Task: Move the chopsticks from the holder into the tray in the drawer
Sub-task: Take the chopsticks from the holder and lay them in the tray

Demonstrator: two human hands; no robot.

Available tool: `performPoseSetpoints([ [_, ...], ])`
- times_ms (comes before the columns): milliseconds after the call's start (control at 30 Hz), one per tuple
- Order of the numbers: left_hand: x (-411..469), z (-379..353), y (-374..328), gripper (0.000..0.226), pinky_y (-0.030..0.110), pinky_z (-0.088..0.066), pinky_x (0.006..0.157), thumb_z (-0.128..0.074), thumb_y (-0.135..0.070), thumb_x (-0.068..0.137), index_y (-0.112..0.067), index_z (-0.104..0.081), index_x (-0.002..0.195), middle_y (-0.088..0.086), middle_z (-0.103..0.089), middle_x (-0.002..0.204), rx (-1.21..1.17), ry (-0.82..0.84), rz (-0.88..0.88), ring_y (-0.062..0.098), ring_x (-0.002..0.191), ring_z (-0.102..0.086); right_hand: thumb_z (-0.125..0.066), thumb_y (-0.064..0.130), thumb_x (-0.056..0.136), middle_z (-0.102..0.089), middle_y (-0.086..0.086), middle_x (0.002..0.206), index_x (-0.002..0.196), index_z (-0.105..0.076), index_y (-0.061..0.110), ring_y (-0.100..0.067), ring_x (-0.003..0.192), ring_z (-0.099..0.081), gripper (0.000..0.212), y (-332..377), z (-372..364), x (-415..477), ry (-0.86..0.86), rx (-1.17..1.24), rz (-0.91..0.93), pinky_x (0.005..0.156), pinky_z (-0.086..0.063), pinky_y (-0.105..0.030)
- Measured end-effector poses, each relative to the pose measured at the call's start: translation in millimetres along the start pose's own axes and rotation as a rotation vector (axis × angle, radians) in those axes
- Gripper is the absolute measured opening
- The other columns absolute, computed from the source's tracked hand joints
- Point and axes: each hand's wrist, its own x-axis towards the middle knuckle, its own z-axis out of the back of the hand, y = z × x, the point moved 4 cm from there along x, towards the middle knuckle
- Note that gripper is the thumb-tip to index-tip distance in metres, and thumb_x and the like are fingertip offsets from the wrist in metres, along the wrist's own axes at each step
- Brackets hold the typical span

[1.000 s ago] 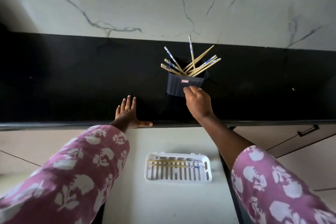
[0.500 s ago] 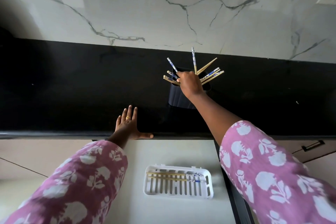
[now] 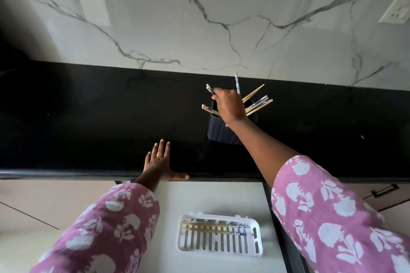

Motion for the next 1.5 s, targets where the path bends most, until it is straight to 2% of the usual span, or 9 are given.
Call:
performPoseSetpoints([
  [233, -4, 13, -7, 0.134, 0.042, 0.002, 0.119, -0.070, -0.070, 0.061, -0.014, 0.013, 0.150, 0.004, 0.023, 0.157, -0.159, 0.138, 0.082, 0.025, 0.145, 0.019, -0.058, 0.014, 0.091, -0.074, -0.017, 0.093, 0.103, -0.069, 0.002, -0.033, 0.087, -0.069, 0.020, -6, 73, -4, -0.354, 0.261, -0.178, 0.072, -0.043, -0.025],
  [367, 2, 40, -36, 0.097, 0.040, -0.015, 0.119, -0.058, -0.063, 0.080, -0.006, -0.020, 0.149, 0.015, -0.010, 0.158, -0.508, 0.139, 0.224, 0.033, 0.145, -0.010, -0.062, 0.013, 0.088, -0.075, -0.014, 0.095, 0.103, -0.070, 0.002, -0.026, 0.088, -0.069, 0.020, -18, 105, -16, -0.525, 0.435, -0.336, 0.070, -0.040, -0.015],
  [567, 4, 98, -92, 0.049, 0.031, -0.044, 0.092, -0.051, -0.040, 0.094, 0.000, -0.058, 0.120, 0.014, -0.061, 0.118, -1.155, 0.014, 0.120, 0.028, 0.109, -0.058, -0.064, 0.006, 0.085, -0.071, -0.015, 0.084, 0.100, -0.069, -0.004, -0.024, 0.081, -0.068, 0.019, -41, 118, -46, -0.776, 0.993, -0.636, 0.077, -0.059, -0.034],
  [667, -4, 126, -115, 0.036, 0.031, -0.043, 0.087, -0.050, -0.041, 0.095, -0.007, -0.061, 0.091, 0.004, -0.060, 0.088, -1.349, 0.001, 0.069, 0.018, 0.088, -0.056, -0.063, -0.002, 0.084, -0.063, -0.007, 0.070, 0.105, -0.065, -0.009, -0.015, 0.068, -0.063, 0.022, -45, 112, -67, -0.879, 1.432, -0.852, 0.061, -0.057, -0.016],
  [900, -44, 163, -146, 0.031, 0.020, -0.033, 0.057, -0.051, -0.024, 0.097, -0.012, -0.052, 0.068, -0.001, -0.050, 0.058, -1.694, -0.116, -0.133, 0.007, 0.053, -0.044, -0.062, -0.001, 0.087, -0.055, -0.009, 0.071, 0.069, -0.053, 0.001, -0.015, 0.063, -0.057, 0.020, -31, 78, -125, -0.750, 1.955, -1.268, 0.086, -0.056, -0.028],
  [1033, -61, 170, -150, 0.015, 0.026, -0.053, 0.080, -0.053, -0.008, 0.095, -0.010, -0.060, 0.082, 0.005, -0.065, 0.083, -1.814, -0.191, -0.201, 0.014, 0.081, -0.064, -0.065, 0.010, 0.087, -0.064, -0.007, 0.079, 0.096, -0.064, 0.001, -0.014, 0.065, -0.064, 0.013, -27, 52, -146, -0.476, 2.046, -1.404, 0.054, -0.060, -0.023],
  [1200, -80, 180, -150, 0.014, 0.035, -0.053, 0.091, -0.047, -0.006, 0.098, -0.004, -0.060, 0.100, 0.010, -0.067, 0.100, -1.675, -0.274, -0.286, 0.020, 0.096, -0.066, -0.067, 0.010, 0.085, -0.061, -0.011, 0.066, 0.076, -0.062, -0.003, -0.016, 0.047, -0.061, 0.017, -26, 44, -149, -0.188, 1.522, -1.320, 0.052, -0.057, -0.026],
  [1333, -87, 181, -152, 0.025, 0.037, -0.053, 0.091, -0.042, -0.001, 0.097, -0.011, -0.059, 0.080, 0.008, -0.066, 0.097, -1.538, -0.306, -0.327, 0.021, 0.097, -0.066, -0.070, 0.011, 0.082, -0.073, -0.019, 0.083, 0.090, -0.072, -0.005, -0.028, 0.076, -0.069, 0.018, -10, 77, -136, -0.255, 0.626, -0.691, 0.061, -0.041, -0.021],
  [1500, -92, 166, -151, 0.027, 0.027, -0.055, 0.075, -0.039, 0.002, 0.095, -0.011, -0.057, 0.080, 0.009, -0.067, 0.094, -1.459, -0.256, -0.346, 0.016, 0.084, -0.067, -0.065, 0.010, 0.085, -0.074, -0.013, 0.096, 0.100, -0.073, 0.005, -0.026, 0.091, -0.068, 0.018, 11, 72, -128, -0.100, 0.366, -0.288, 0.068, -0.035, -0.015],
])
